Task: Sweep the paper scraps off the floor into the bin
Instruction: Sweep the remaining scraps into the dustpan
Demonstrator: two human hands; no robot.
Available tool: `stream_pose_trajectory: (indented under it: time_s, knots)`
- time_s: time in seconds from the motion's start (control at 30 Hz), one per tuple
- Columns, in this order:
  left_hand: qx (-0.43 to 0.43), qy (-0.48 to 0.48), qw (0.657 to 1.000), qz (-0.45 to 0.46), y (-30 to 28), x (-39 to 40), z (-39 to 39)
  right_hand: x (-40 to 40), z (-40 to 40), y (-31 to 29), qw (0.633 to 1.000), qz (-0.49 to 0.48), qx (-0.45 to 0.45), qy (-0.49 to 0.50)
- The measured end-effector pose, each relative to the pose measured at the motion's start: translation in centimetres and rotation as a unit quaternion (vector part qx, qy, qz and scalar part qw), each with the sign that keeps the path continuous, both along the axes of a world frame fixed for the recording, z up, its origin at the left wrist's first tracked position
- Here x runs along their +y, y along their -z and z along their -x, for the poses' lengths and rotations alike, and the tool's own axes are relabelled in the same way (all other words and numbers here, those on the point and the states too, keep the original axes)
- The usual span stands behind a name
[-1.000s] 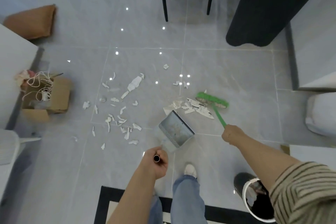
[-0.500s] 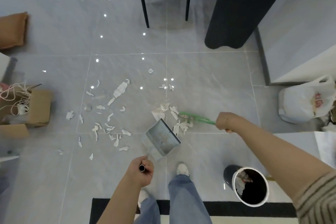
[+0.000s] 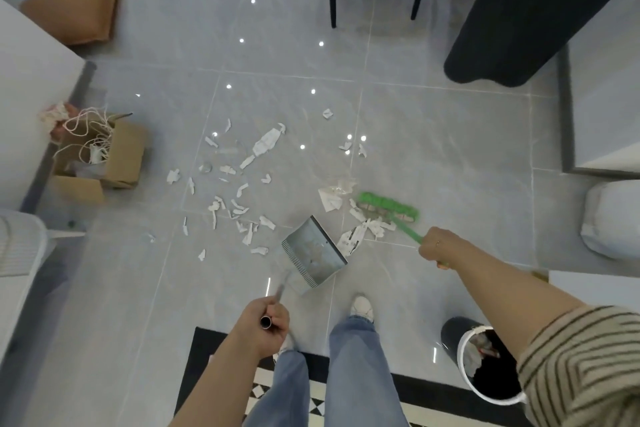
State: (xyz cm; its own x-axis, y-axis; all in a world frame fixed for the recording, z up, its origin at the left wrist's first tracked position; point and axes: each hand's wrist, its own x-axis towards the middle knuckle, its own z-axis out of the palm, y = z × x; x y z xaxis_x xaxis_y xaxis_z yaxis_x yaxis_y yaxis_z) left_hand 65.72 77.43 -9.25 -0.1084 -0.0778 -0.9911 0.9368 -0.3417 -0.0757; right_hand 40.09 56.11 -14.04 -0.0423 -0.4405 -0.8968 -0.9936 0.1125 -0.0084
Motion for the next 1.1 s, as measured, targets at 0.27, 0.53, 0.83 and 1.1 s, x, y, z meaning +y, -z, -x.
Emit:
stream_pose_trajectory:
  time_s: [0.27,0.53,0.83,1.1]
  knots:
    - [-0.005,-0.008,1.000,-0.003,-0.5,1.0,-0.3,-1.2,1.5,-4.2,0.996,0.013,0.044,-0.072]
    - [0.001,-0.018,1.000,-0.007,0.1,2.9,-1.0,-2.1,-3.8,-3.6,0.992,0.051,-0.001,-0.117]
    - [0.003,-0.040,0.999,-0.004,0.1,3.5,-1.9,1.8,-4.7,-1.5,0.967,0.048,0.060,-0.243]
    - [-0.021,0.005,1.000,-0.008,0.6,2.6,-2.1,-0.3,-2.8,-4.2,0.970,0.081,0.070,-0.219]
